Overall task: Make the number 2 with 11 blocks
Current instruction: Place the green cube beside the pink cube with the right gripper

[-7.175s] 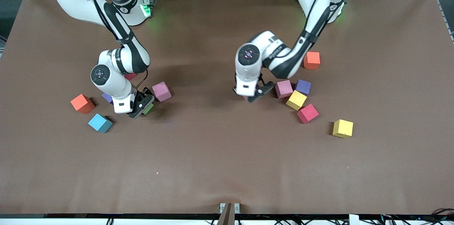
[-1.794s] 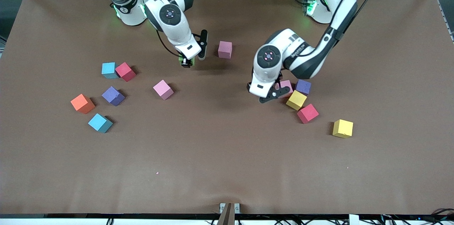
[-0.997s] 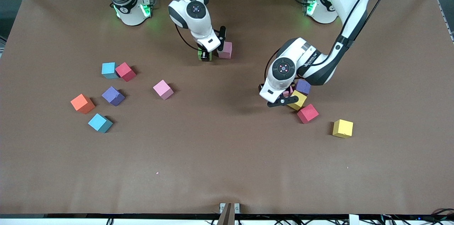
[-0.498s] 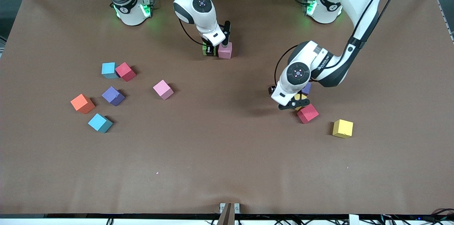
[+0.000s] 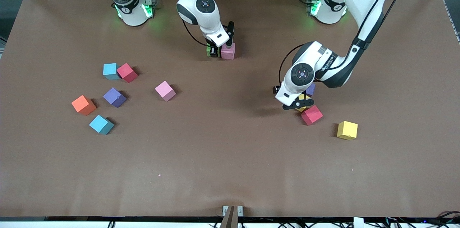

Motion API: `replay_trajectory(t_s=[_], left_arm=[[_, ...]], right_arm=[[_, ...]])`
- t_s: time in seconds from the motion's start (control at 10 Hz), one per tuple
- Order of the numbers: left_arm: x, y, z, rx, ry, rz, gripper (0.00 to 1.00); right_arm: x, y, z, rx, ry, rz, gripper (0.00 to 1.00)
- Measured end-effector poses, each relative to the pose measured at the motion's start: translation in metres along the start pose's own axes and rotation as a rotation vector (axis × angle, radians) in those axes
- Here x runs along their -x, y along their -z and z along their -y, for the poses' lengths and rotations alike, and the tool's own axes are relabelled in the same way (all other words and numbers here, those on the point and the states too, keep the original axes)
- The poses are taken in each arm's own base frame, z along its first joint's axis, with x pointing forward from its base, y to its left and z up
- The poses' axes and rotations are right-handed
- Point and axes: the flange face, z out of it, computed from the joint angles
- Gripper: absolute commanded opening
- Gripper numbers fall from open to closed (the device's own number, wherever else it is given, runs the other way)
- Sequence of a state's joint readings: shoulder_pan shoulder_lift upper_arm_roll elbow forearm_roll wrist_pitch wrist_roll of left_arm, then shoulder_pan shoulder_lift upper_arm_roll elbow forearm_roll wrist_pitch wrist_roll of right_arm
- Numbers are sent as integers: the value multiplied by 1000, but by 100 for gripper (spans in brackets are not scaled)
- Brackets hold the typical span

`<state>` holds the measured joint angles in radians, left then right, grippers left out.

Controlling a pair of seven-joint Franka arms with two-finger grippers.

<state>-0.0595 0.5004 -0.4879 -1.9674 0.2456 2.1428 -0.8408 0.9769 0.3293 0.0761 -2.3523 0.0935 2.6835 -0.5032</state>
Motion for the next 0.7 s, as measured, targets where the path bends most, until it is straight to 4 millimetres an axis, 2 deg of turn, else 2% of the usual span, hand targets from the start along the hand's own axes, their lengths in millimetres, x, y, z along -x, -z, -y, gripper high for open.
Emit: replay_trajectory(t_s=[0.3,0.7], left_arm=[[4,-8,2,-11,-4,13,100],[7,-12,3,-17,-6,21,100]], right_arm=[[0,-10,-1,7,-2,-13,25],[0,-10,-1,8,-2,-13,26]])
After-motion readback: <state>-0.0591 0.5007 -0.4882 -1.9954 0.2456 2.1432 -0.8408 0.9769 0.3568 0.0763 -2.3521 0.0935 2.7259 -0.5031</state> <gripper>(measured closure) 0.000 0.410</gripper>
